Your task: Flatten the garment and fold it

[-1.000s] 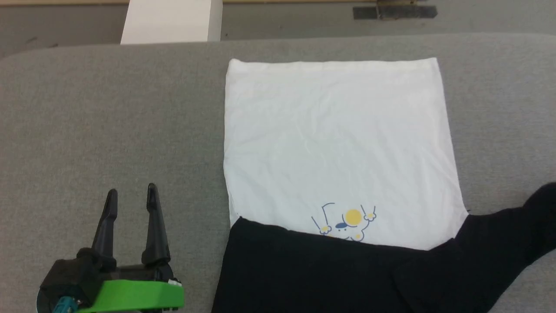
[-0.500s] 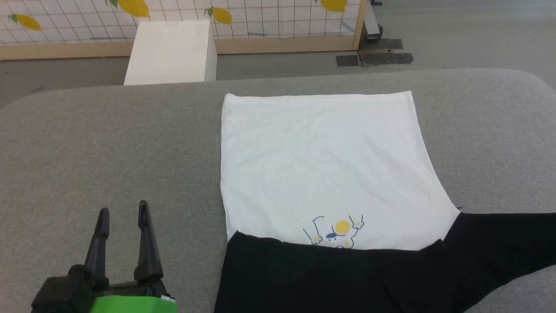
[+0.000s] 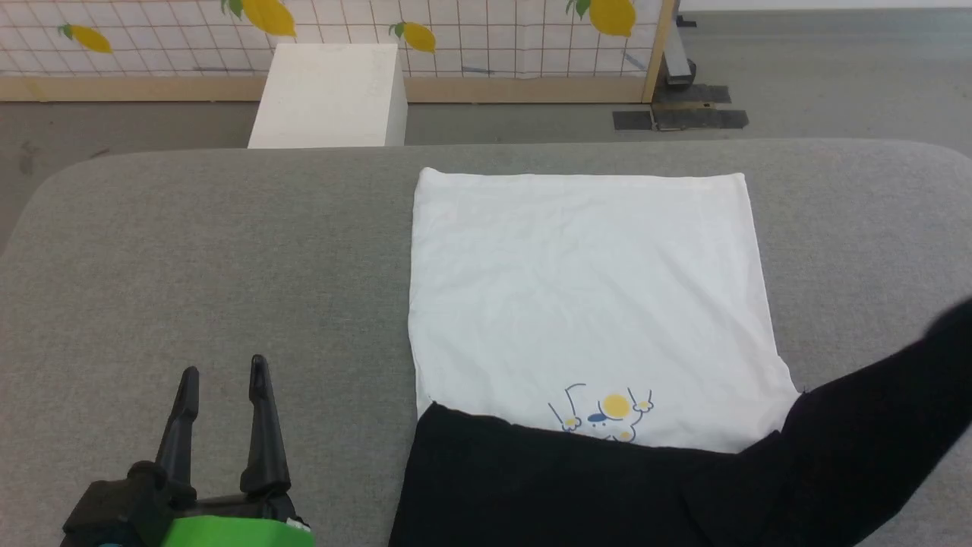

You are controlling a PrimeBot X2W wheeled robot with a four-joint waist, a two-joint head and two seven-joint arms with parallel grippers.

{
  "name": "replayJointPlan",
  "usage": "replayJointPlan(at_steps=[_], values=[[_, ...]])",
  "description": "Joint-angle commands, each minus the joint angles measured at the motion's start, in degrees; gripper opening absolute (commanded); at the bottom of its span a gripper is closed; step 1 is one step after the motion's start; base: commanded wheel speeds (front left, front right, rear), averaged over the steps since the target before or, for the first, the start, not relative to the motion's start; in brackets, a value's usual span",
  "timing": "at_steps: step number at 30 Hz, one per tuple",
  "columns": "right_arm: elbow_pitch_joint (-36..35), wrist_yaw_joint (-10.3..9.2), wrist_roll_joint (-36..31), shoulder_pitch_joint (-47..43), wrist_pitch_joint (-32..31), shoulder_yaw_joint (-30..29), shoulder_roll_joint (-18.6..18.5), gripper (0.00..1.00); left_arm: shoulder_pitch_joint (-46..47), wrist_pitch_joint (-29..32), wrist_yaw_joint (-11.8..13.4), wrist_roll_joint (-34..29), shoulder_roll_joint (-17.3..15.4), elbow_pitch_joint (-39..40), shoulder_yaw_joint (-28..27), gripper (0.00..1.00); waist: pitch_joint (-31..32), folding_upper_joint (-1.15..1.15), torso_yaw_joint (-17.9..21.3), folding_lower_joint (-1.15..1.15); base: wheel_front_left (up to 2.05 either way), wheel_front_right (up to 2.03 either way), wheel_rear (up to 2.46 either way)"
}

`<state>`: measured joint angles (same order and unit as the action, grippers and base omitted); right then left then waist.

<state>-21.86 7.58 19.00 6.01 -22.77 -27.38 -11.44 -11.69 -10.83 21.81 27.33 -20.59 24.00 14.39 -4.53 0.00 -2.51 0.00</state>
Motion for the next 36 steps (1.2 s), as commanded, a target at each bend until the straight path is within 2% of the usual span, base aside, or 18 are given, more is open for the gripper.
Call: replayJointPlan(at_steps=[1, 10, 17, 24, 36], values=[[-0.94, -0.09, 0.72, 1.03, -0.56, 2.26, -0.16, 0.0, 0.13, 0.1, 0.27, 0.49, -0.42, -0.12, 0.11, 1.0, 0.58, 0.0, -0.52, 0.0, 0.0, 0.0, 0.0], [-5.51, -0.09, 1.85, 1.02, -5.71, 22.95, 1.04, 0.0, -0.18, 0.25, 0.08, 0.97, -0.55, -0.31, 0.31, 1.0, 1.73, 0.0, -1.84, 0.0, 0.0, 0.0, 0.0], [-3.54, -0.09, 2.83, 0.65, -6.5, 36.2, 1.38, 0.0, 0.14, 0.02, -0.25, 1.22, -0.38, -0.4, 0.66, 1.0, 0.91, 0.0, -3.51, 0.0, 0.0, 0.0, 0.0], [3.55, -0.09, 4.21, -0.25, -4.78, 47.12, -0.3, 0.0, 1.15, -0.56, -0.76, 1.51, 0.29, -1.1, 1.19, 1.0, -1.32, 0.0, -5.74, 0.0, 0.0, 0.0, 0.0], [23.28, -0.09, 4.05, 3.42, 1.14, 62.13, -0.41, 0.0, 3.0, -1.78, -1.83, 1.84, 1.89, -3.39, 2.34, 1.0, -3.47, 0.0, -9.37, 0.0, 0.0, 0.0, 0.0]])
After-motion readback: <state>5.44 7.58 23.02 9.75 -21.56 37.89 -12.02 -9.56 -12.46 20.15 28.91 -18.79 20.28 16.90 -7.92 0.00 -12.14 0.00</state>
